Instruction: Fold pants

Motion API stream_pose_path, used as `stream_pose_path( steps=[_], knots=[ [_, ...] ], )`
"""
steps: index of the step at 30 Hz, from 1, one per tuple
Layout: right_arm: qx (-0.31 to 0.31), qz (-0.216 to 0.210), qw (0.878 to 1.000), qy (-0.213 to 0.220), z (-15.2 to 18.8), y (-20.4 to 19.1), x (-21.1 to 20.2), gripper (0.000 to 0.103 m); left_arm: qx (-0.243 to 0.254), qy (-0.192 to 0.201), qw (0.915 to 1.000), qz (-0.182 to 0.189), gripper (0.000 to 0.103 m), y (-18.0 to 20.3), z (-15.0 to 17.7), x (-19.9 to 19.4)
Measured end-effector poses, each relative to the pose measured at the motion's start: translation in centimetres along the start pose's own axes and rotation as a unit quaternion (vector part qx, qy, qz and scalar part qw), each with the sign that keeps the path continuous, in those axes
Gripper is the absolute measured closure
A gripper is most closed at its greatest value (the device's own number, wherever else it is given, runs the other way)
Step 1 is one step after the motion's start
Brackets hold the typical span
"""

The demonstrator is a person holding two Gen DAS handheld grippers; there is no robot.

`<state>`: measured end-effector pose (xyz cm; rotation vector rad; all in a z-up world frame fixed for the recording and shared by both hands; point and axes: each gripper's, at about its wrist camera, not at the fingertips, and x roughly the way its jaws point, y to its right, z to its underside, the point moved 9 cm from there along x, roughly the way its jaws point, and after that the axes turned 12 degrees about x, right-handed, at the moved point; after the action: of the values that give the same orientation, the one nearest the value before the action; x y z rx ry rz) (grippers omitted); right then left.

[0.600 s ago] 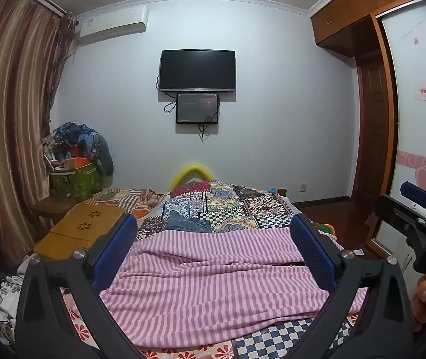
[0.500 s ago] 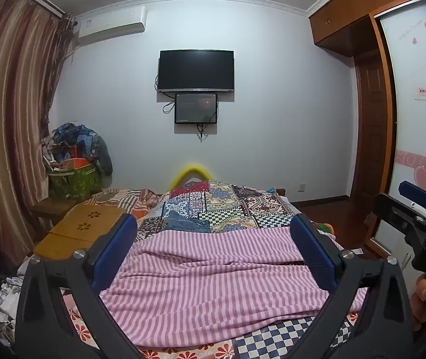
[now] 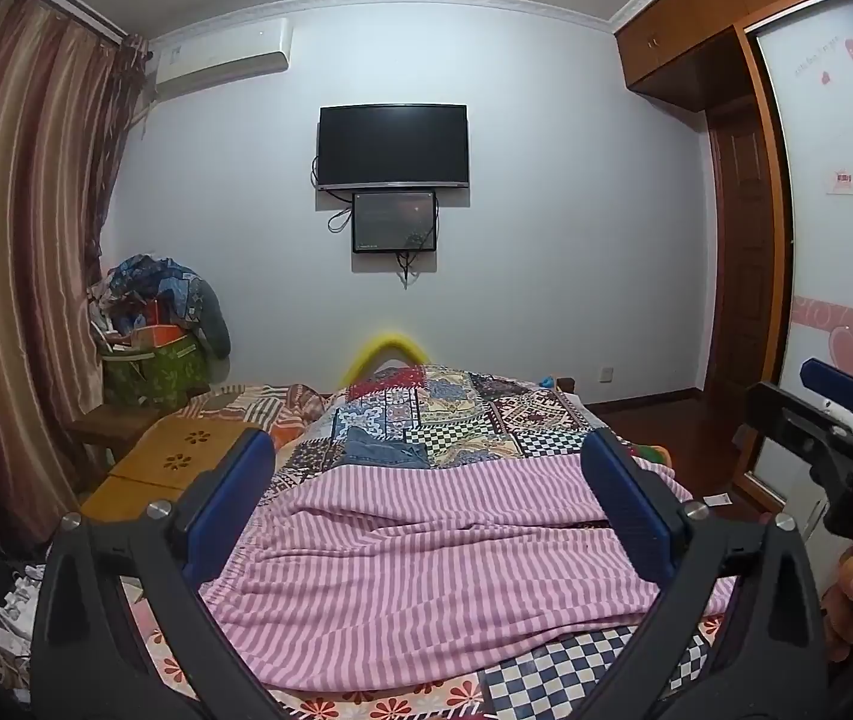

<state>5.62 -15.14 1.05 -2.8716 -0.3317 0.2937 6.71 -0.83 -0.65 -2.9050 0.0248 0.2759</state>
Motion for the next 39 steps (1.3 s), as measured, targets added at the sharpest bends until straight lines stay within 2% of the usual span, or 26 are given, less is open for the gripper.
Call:
stream_pose_path(
  steps=[26, 39],
  knots=[
    [-0.009, -0.018, 1.0, 0.014, 0.2, -2.5, -0.5, 0.0, -0.003, 0.0, 1.0, -0.003, 0.0, -1.5, -0.6, -1.1],
    [-0.001, -0.03, 1.0, -0.008, 0.4, -2.7, 0.5, 0.0, 0.002, -0.007, 0.9999, -0.008, 0.0, -1.8, -0.4, -0.8]
  ],
)
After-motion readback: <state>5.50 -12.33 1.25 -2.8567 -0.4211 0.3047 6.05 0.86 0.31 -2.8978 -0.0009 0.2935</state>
